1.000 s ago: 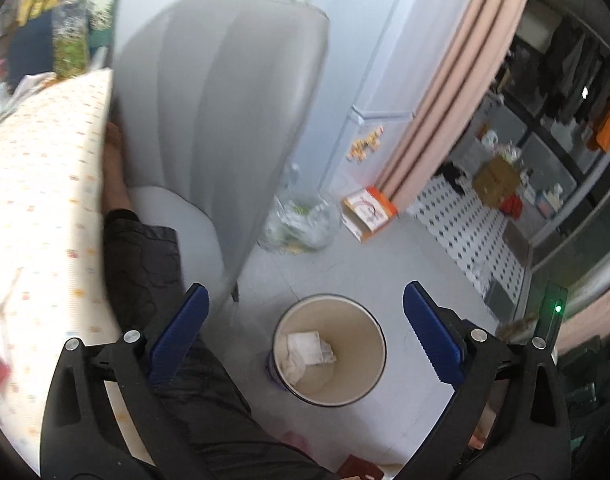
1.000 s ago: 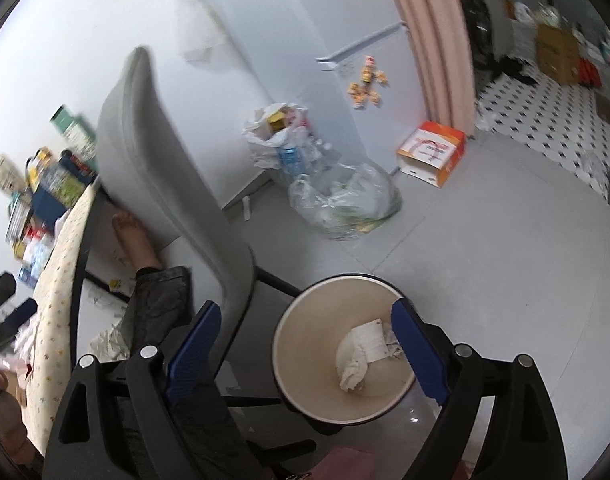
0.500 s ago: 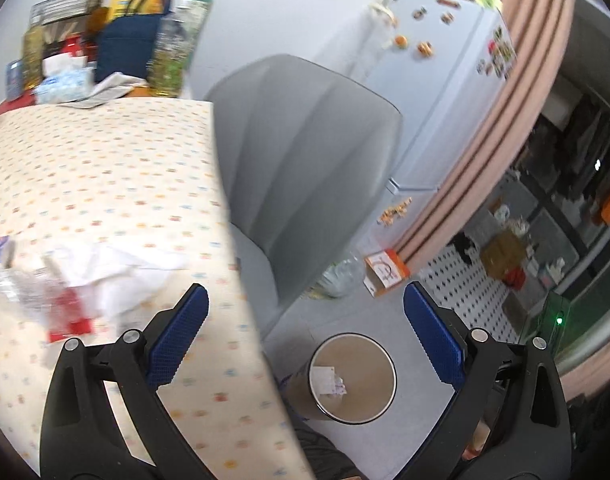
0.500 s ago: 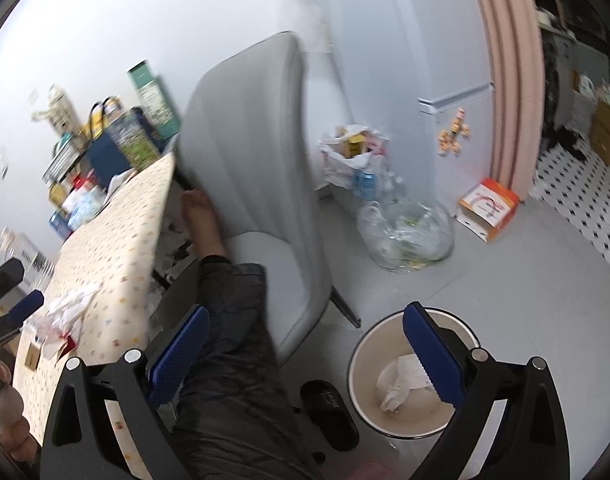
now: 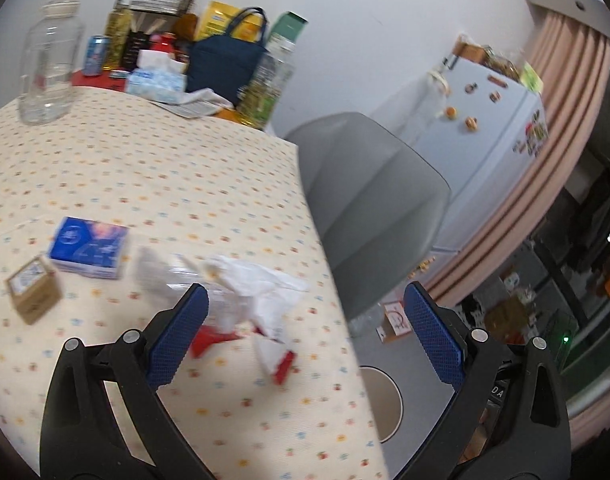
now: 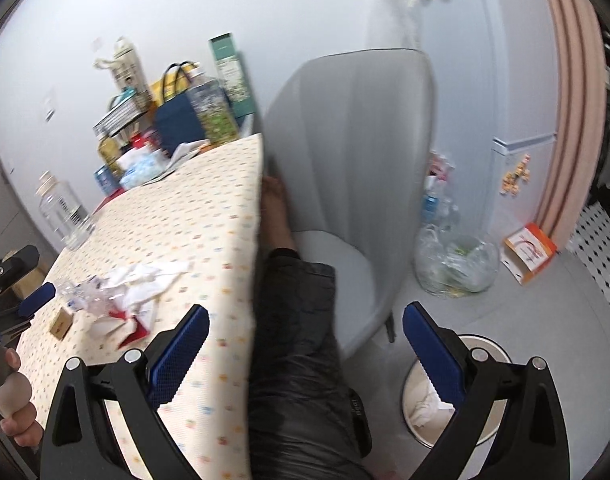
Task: Collect trash
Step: 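Move both tools back over the table toward the remaining trash, then grasp the small cardboard box with the left gripper while the right grasps red paper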
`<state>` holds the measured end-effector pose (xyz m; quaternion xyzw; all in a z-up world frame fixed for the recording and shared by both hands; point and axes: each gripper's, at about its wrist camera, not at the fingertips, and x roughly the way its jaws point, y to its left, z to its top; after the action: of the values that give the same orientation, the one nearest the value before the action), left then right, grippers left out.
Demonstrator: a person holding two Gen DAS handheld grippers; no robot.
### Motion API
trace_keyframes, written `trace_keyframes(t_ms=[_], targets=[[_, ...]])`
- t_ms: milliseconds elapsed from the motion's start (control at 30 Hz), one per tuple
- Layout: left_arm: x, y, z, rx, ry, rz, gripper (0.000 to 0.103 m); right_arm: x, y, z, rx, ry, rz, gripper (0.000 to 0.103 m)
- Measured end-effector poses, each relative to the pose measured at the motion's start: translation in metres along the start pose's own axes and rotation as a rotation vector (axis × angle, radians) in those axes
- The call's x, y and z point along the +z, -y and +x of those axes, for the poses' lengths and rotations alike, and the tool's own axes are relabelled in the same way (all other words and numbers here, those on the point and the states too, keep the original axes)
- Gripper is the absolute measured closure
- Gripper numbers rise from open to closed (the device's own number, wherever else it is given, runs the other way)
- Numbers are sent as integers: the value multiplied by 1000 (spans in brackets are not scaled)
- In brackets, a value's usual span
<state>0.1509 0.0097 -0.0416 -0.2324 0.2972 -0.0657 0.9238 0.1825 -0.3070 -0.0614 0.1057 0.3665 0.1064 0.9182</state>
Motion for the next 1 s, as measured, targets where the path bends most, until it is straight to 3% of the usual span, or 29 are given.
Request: trace_keyframes(t_ms=[533, 867, 1000], targets=[[9, -90, -70, 121, 105, -90, 6, -7, -116, 23, 123, -54, -191, 8], [2, -135, -69, 197, 71, -153, 6, -27, -156, 52, 179, -143, -284, 9], [0, -147, -65, 236, 44, -148, 6, -37, -169, 65, 185, -181, -324, 16]])
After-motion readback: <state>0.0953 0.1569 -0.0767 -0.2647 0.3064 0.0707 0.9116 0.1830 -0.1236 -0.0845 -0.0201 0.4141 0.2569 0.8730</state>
